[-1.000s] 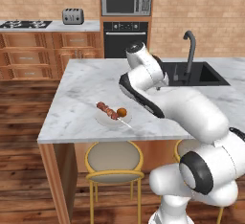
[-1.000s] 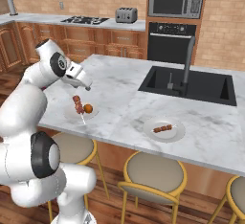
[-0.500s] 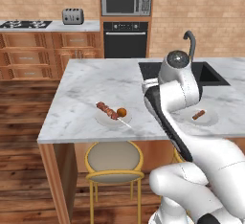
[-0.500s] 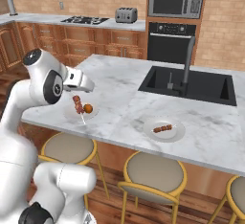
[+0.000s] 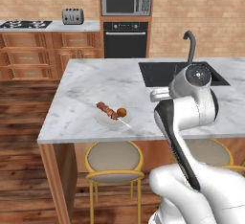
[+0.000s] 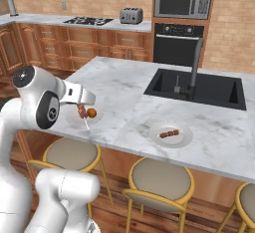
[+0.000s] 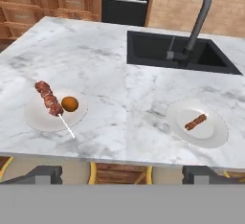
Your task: Pick up the orange and tangerine from the fridge and place one fruit on each plate on the dining counter.
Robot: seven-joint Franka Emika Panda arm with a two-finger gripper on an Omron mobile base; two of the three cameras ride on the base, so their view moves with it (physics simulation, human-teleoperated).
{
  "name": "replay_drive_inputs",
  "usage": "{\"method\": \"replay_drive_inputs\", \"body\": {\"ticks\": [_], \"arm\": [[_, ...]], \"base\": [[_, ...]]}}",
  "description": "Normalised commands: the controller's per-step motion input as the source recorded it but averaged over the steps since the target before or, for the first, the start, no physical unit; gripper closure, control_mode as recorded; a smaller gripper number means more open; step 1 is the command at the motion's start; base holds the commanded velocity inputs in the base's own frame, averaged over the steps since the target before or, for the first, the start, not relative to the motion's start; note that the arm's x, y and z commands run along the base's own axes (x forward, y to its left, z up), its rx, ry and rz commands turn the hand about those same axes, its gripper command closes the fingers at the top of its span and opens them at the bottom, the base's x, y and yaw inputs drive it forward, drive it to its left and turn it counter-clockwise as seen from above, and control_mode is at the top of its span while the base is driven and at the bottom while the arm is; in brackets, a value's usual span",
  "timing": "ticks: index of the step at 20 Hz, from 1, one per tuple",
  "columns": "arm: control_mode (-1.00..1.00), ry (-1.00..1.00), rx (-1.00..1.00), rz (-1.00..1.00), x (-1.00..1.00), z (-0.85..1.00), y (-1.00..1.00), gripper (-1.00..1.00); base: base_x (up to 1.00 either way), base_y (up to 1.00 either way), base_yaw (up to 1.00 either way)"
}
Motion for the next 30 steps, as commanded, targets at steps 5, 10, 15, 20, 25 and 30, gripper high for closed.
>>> {"method": "replay_drive_inputs", "body": {"ticks": [5, 10, 15, 20, 25, 30], "arm": [[-1.0, -0.01, 0.06, 0.0, -0.79, 0.43, 0.0, -1.0], [-1.0, 0.0, 0.05, 0.0, -0.5, 0.44, 0.0, -1.0], [-1.0, 0.02, 0.03, 0.0, -0.3, 0.44, 0.0, -1.0], [-1.0, 0.02, 0.0, 0.0, -0.2, 0.3, 0.0, -1.0], [-1.0, 0.01, 0.0, 0.0, -0.27, 0.13, 0.0, -1.0], [1.0, -0.02, 0.01, 0.0, -0.38, 0.06, 0.04, -1.0]], "base": [[0.0, 0.0, 0.0], [0.0, 0.0, 0.0], [0.0, 0.0, 0.0], [0.0, 0.0, 0.0], [0.0, 0.0, 0.0], [-0.4, 0.01, 0.0]]}}
